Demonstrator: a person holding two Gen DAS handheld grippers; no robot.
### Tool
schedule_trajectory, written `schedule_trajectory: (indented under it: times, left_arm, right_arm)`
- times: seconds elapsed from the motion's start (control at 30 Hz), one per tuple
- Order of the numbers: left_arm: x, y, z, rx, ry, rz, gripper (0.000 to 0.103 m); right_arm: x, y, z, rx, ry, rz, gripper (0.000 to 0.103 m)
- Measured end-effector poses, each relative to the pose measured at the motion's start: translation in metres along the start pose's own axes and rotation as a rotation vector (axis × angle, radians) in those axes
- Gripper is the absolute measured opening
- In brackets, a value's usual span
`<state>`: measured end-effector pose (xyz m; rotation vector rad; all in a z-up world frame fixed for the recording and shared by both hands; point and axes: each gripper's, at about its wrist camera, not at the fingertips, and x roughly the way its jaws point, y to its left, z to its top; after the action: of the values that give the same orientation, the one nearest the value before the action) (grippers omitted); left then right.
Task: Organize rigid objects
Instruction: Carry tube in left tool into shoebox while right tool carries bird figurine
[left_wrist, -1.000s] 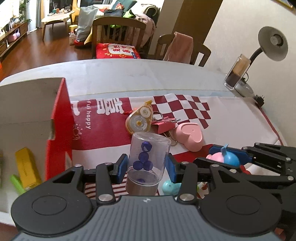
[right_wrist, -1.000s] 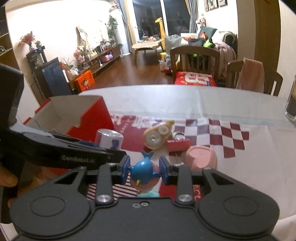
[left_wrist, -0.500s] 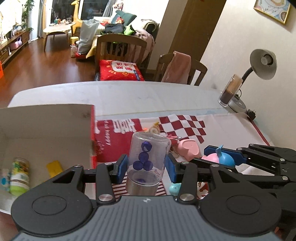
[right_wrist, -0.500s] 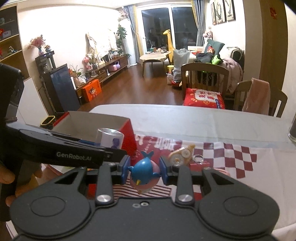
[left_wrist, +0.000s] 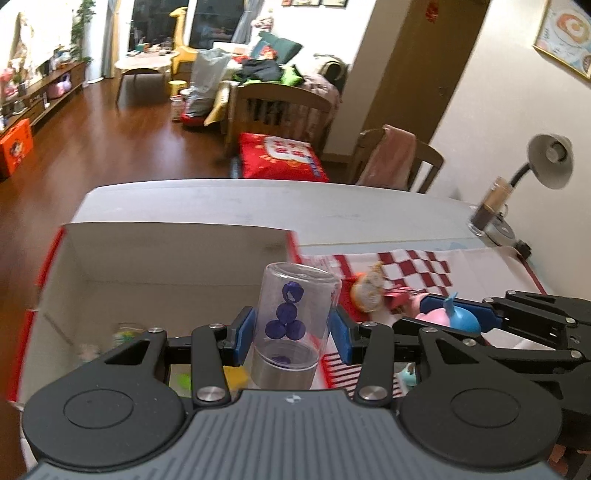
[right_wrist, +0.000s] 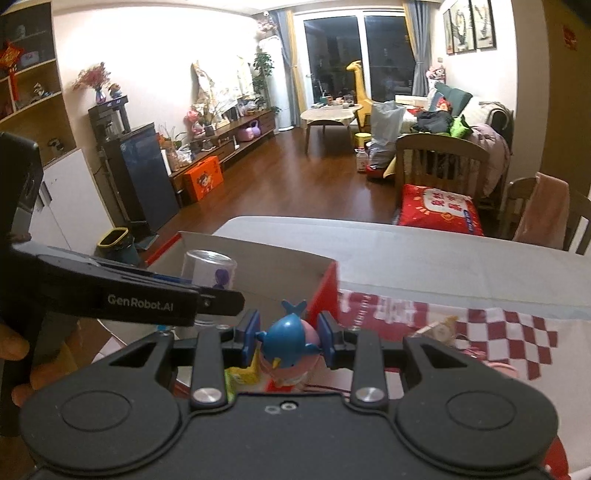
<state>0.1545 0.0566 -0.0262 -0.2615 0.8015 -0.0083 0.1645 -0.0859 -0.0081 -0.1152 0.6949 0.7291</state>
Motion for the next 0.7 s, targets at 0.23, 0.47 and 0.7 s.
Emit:
schedule_trajectory:
  times: [0.23,0.47,0.7]
  left_arm:
    - [-0.004,0.055,0.001,-0.032,0.007,0.071,0.043]
    - [0.013,0.105,0.001,-0.066,0.042,0.148,0.043]
    - [0.042,0.133,0.000,-0.031,0.089,0.255,0.043]
  right_arm:
    - [0.040,0.031,0.008,-0.035,0.043,-0.003,0.033]
    - [0.081,0.056,0.001,-0.049,0.112,-0.004,0.033]
    - [0.112,0.072,-0.006,-0.045,0.162,0.014,0.033]
